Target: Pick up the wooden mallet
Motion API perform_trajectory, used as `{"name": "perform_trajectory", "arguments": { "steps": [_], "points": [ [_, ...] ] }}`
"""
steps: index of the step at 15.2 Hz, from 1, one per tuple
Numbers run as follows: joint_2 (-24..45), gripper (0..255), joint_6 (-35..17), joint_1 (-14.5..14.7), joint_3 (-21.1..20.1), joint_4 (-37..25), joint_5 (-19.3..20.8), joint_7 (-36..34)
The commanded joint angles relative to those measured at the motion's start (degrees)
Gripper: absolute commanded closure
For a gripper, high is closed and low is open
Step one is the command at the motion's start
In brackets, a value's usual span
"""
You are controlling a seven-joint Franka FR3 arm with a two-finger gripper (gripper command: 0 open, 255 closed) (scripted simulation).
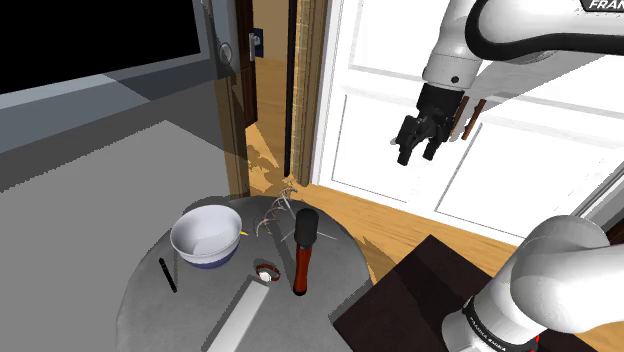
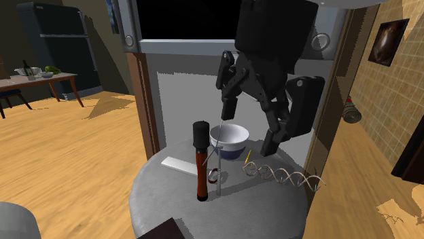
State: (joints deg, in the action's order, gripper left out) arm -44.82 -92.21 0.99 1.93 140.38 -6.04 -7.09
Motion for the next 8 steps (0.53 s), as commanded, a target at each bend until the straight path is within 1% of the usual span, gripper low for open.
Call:
{"name": "perform_trajectory", "arguments": {
  "steps": [1,8],
  "points": [
    [0.0,0,0.0,0.0,0.0,0.0,0.0,0.0],
    [10.0,0,-6.3,4.6,-7.8,-2.6,-3.1,-4.1]
  ]
}}
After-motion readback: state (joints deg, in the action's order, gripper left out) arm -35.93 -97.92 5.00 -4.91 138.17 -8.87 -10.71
